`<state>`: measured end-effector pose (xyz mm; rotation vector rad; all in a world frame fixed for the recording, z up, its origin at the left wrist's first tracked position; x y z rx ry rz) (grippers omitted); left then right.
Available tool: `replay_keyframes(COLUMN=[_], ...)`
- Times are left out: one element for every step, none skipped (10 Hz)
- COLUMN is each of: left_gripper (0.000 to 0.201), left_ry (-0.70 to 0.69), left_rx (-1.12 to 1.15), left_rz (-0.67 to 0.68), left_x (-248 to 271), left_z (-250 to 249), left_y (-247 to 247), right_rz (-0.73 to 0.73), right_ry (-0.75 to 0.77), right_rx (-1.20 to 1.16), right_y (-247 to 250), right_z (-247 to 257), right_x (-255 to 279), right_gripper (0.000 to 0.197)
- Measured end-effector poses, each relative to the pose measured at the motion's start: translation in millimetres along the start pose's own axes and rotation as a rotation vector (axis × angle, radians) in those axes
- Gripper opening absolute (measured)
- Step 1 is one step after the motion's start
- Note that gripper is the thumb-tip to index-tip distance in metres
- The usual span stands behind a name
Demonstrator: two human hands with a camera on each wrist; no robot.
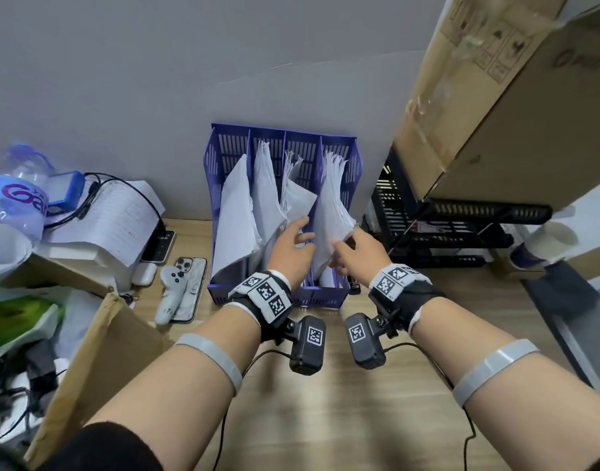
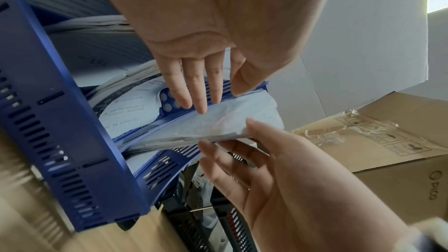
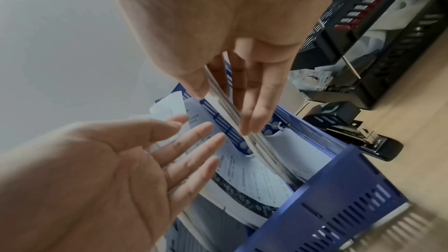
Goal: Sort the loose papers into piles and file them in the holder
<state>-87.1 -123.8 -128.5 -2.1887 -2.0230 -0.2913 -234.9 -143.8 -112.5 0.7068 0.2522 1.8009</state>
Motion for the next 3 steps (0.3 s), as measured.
replay_keyframes(left_gripper=[0.051, 0.046, 0.035], left_ry=[-0.002, -0.036, -0.084], left_rx=[0.037, 0.052, 0.081], left_rz=[-0.033, -0.067, -0.122], left_x=[13, 27, 39], left_z=[-9, -23, -49], left_y=[-10, -19, -15], right_rz=[0.032, 0.063, 0.1], right_ry=[0.034, 0.104, 0.266], right_rx=[-0.041, -0.019, -0.046], right_y=[14, 34, 65], right_z=[2, 13, 59], right_x=[20, 43, 76], right_gripper=[0.014, 0.032, 0.031])
Point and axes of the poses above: each hand's wrist, its own x-axis away from the middle knuckle, its own y-axis out of the back of the hand, z = x × y, the point moved 9 cm from there along -x, towards the middle knuckle, and after that the axes turned 11 degrees about z, right-handed, at the moved point
